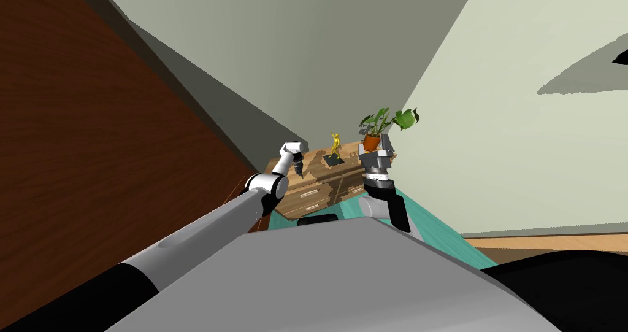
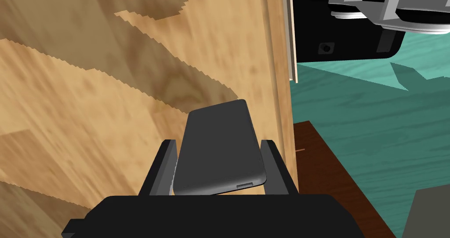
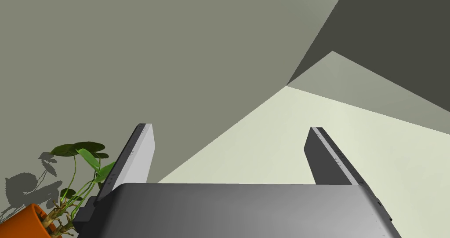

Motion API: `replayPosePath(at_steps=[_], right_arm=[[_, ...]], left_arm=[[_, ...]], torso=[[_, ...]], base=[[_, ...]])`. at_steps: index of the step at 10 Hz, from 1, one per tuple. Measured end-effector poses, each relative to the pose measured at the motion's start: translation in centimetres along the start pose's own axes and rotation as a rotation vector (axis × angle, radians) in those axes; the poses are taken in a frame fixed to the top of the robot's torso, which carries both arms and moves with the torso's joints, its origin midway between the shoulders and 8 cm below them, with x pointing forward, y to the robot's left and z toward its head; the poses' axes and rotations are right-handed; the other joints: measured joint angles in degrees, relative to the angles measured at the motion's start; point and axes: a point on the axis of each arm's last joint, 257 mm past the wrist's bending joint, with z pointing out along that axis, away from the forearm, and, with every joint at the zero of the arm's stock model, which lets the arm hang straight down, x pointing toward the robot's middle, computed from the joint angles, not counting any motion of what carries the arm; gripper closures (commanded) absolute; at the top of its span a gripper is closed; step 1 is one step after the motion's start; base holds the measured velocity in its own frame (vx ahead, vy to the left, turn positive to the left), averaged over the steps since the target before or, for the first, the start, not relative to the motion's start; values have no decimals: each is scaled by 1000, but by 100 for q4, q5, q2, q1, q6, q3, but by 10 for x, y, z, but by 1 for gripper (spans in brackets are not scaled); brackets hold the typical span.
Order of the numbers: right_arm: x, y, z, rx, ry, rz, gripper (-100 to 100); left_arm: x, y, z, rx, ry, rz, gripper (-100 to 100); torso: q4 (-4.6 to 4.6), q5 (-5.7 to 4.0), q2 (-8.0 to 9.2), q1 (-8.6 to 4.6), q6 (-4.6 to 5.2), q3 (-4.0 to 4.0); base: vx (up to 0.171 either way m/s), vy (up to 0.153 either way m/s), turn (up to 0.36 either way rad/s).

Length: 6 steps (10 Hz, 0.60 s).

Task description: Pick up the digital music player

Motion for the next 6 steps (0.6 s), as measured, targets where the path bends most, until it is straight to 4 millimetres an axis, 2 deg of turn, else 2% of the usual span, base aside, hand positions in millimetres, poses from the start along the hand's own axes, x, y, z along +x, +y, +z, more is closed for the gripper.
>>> replayPosePath(at_steps=[1, 2, 5, 6], right_arm=[[0, 0, 0, 0, 0, 0, 0], [0, 0, 0, 0, 0, 0, 0], [0, 0, 0, 0, 0, 0, 0], [0, 0, 0, 0, 0, 0, 0]], left_arm=[[0, 0, 0, 0, 0, 0, 0], [0, 0, 0, 0, 0, 0, 100], [1, -2, -15, 2, 2, 1, 100], [1, -1, -16, 1, 1, 1, 0]], torso=[[0, 0, 0, 0, 0, 0], [0, 0, 0, 0, 0, 0], [2, 1, 2, 5, -1, 2], [0, 1, 2, 3, -1, 1]], base=[[0, 0, 0], [0, 7, 12], [1, 11, 5], [0, 0, 0]])
